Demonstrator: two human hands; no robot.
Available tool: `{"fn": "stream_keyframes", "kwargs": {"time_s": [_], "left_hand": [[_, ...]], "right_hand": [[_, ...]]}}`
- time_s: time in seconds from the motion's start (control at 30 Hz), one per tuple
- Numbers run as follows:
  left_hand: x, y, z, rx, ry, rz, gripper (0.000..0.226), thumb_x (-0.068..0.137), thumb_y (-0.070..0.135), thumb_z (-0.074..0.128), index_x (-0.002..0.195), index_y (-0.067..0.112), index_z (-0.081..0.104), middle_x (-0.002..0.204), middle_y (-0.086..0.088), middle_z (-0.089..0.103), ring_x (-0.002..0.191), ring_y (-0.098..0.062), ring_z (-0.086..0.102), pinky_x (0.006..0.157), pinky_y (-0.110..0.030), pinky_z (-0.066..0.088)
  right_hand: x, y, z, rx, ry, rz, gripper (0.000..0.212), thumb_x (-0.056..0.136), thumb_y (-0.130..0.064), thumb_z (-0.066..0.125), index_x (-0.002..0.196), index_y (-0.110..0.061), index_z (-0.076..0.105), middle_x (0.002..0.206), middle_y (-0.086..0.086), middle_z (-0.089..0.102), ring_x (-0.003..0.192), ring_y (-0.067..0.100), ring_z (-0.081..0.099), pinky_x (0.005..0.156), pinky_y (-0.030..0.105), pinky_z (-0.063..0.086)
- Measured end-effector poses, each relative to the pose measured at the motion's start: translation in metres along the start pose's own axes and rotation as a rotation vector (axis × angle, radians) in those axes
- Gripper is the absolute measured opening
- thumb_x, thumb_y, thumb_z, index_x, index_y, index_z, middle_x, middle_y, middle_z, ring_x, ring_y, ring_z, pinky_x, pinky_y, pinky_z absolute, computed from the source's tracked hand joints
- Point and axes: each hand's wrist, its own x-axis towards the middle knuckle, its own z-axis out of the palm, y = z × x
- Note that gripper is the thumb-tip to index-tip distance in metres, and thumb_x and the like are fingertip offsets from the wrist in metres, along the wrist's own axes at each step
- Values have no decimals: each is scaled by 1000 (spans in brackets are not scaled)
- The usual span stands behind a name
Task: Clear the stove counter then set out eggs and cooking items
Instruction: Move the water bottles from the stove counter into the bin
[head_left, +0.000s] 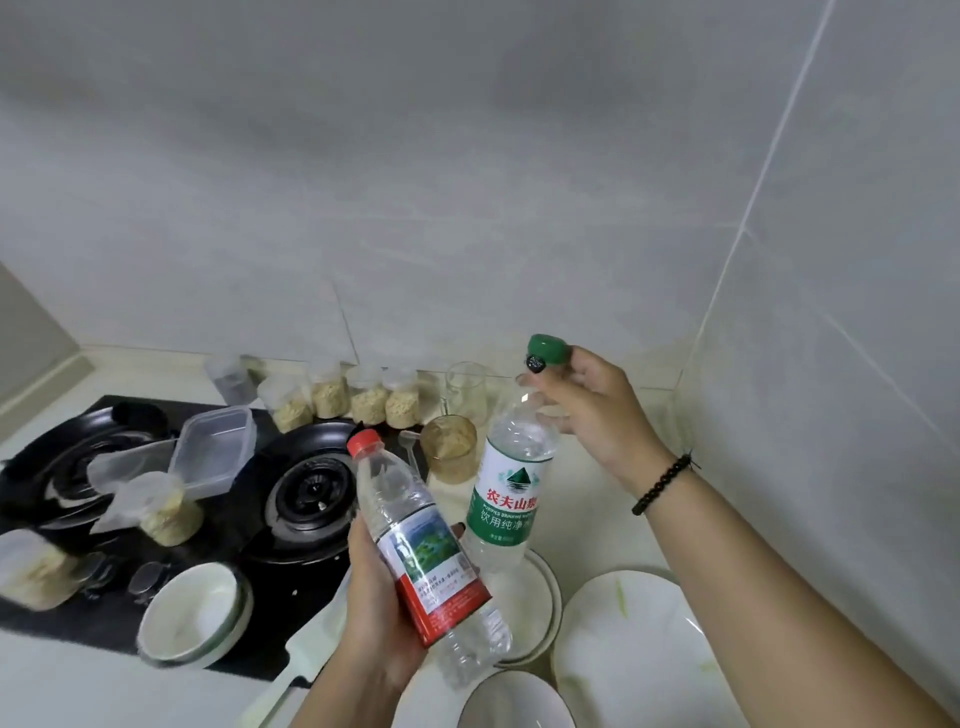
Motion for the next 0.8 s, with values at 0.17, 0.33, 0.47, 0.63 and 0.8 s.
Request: {"fn": "stream_keyframes", "kwargs": {"time_s": [0.17,0.33,0.47,0.63,0.8], "left_hand": [[-24,0,-33,-131,5,64,74,81,68,47,128,13,61,129,-7,62,90,-27,61,81,-41,50],[-58,10,-56,-167,139,140,60,77,69,51,74,11,66,77,-17,64,63,-30,58,67,-40,49],[-92,30,-71,-205,200,209,59,71,70,57,72,11,60,71,-17,58,61,-30,56,71,-45,50],[-128,60,-107,-155,228,297,66,83,69,44,80,6,62,70,-21,63,54,-29,60,55,-36,56],[-164,83,-162,-168,279,268,65,84,65,50,89,2,64,80,-28,63,59,-35,63,58,-39,57]], "right_hand": [[-12,4,39,127,-127,-18,19,91,-27,61,108,-17,63,105,-3,70,97,8,66,83,26,53],[-37,-4,103,123,-348,-168,27,89,-38,59,112,-25,60,109,-14,69,111,7,61,98,23,48],[-55,8,145,117,-402,-226,66,78,-60,65,134,-31,46,131,-11,59,122,7,55,101,27,46],[-86,22,200,315,-363,-136,73,76,-47,68,140,-28,39,122,-16,64,114,2,60,87,19,51],[-108,6,259,386,-373,29,90,62,-71,70,135,-22,50,122,7,65,112,28,63,92,49,53]]}}
